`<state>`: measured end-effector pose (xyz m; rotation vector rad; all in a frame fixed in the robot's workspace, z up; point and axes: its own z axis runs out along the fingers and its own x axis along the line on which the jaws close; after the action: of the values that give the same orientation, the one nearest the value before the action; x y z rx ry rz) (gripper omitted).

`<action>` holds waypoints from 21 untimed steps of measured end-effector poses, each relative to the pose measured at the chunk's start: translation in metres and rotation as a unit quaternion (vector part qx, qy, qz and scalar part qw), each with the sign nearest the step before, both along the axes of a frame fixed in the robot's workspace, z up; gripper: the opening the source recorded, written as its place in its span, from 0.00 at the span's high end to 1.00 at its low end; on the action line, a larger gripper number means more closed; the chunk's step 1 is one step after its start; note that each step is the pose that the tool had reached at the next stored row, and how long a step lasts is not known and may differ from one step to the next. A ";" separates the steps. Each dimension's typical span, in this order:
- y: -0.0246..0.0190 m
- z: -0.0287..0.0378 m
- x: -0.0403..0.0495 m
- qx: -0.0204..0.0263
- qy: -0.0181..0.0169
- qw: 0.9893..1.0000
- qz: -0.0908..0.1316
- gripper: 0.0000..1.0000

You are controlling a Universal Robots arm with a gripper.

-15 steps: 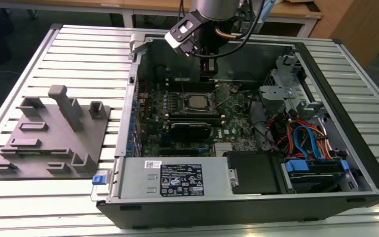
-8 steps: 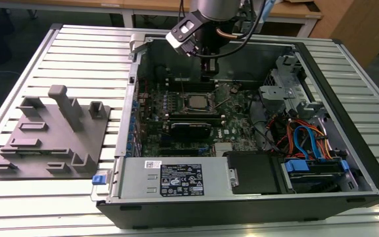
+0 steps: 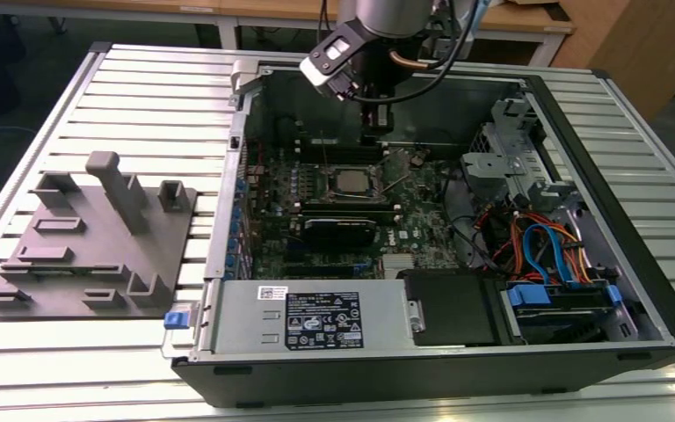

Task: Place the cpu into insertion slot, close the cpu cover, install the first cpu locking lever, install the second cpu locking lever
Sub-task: 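Close the cpu cover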

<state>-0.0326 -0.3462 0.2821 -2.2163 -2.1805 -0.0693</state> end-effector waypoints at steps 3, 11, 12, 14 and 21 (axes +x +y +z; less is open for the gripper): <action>0.0000 0.0000 0.0019 0.000 0.000 1.000 0.000 0.89; 0.0005 -0.0001 0.0063 0.000 0.000 1.000 0.000 0.89; 0.0005 -0.0001 0.0068 0.000 0.000 1.000 0.000 0.89; 0.0006 -0.0001 0.0075 0.000 0.000 1.000 0.000 0.89; 0.0008 -0.0001 0.0090 0.000 0.000 1.000 0.000 0.89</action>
<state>-0.0237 -0.3453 0.2820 -2.2164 -2.1805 -0.0694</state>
